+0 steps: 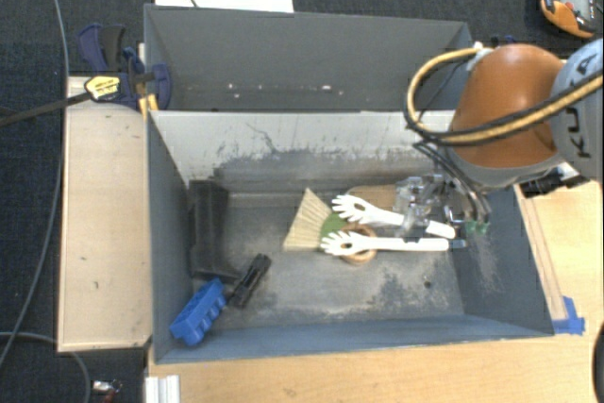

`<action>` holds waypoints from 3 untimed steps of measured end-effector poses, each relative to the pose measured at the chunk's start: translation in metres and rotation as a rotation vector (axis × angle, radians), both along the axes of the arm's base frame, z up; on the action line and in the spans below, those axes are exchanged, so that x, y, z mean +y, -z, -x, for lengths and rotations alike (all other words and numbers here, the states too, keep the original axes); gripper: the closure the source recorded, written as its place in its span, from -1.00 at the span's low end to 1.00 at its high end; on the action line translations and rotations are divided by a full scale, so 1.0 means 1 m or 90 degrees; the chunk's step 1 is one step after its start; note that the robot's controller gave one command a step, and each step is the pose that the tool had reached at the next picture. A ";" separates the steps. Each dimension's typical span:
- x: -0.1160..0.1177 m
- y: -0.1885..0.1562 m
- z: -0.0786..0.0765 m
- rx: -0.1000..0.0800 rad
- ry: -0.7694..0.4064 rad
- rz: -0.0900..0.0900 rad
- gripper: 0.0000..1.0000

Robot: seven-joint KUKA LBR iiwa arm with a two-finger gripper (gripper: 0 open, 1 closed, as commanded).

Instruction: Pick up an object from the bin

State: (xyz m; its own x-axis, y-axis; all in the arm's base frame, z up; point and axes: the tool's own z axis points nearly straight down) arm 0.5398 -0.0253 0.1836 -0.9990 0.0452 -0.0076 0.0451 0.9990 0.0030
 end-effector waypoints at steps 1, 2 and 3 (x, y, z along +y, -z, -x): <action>0.003 0.093 0.007 0.003 0.015 -0.001 -1.00; 0.003 0.112 0.009 0.004 0.019 -0.001 -1.00; 0.050 0.111 0.046 -0.001 0.002 -0.003 -1.00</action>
Offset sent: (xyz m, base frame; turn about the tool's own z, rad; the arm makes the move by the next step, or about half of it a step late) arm 0.0000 0.0000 0.0000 0.0000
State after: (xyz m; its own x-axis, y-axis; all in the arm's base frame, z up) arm 0.4934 0.0248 0.0721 -0.9988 0.0485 -0.0082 0.0484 0.9988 0.0071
